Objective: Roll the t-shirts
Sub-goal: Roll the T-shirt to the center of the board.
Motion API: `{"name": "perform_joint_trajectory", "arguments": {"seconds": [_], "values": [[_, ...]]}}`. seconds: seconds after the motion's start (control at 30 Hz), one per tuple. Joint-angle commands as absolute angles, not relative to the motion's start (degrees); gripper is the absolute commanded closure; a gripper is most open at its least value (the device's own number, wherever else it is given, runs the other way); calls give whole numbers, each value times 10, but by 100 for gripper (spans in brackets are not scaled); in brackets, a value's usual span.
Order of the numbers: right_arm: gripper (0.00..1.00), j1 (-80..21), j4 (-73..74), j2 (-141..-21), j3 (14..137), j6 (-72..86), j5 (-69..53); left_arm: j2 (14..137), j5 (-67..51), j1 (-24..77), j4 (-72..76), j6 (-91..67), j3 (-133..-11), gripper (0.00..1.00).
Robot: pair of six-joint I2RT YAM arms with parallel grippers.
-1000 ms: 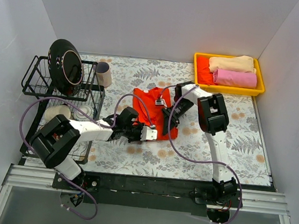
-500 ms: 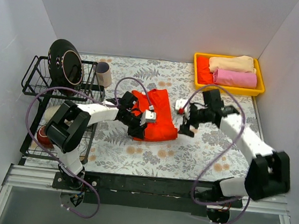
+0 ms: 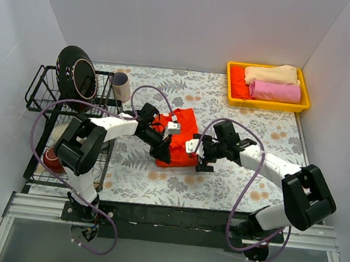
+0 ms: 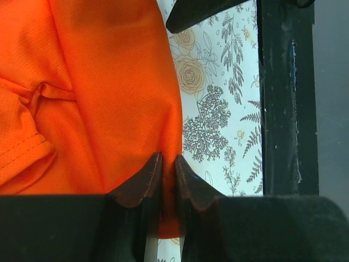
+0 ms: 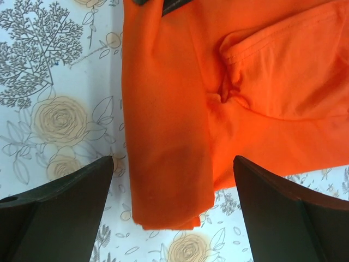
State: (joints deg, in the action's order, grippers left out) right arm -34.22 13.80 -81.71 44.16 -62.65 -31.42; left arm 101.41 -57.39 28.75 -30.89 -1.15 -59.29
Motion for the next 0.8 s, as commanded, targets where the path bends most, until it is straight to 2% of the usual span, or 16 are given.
{"name": "perform_joint_trajectory", "arguments": {"seconds": [0.0,0.2,0.3,0.33,0.4,0.43,0.47,0.5,0.53,0.6,0.67,0.7,0.73,0.77], "values": [[1,-353,78,-840,434,-650,-322,1023,-618,273,-311,-34,-619,92],[4,-361,30,-857,387,-690,-330,1041,-629,260,-305,-47,-637,92],[13,-373,-28,-860,362,-686,-297,1048,-636,257,-316,-47,-648,92],[20,-379,-82,-861,346,-679,-287,1048,-635,256,-323,-46,-649,92],[28,-380,-128,-876,340,-661,-256,1037,-617,254,-353,-28,-668,91],[46,-381,-134,-887,345,-659,-248,1027,-612,252,-372,-19,-669,90],[58,-381,-117,-897,369,-658,-243,1007,-606,248,-377,-12,-663,88],[78,-381,-103,-917,387,-647,-241,997,-593,248,-396,-4,-658,76],[84,-380,-92,-925,401,-641,-239,986,-585,249,-396,34,-649,69],[90,-380,-59,-936,429,-636,-245,943,-566,253,-344,27,-600,53],[92,-379,-31,-936,439,-639,-254,911,-520,268,-298,22,-565,48],[92,-379,-26,-933,440,-640,-258,886,-497,276,-250,20,-530,35],[92,-379,-23,-932,442,-637,-260,874,-467,284,-226,16,-515,2],[92,-379,-18,-933,445,-637,-262,865,-458,291,-205,18,-499,2]]}}
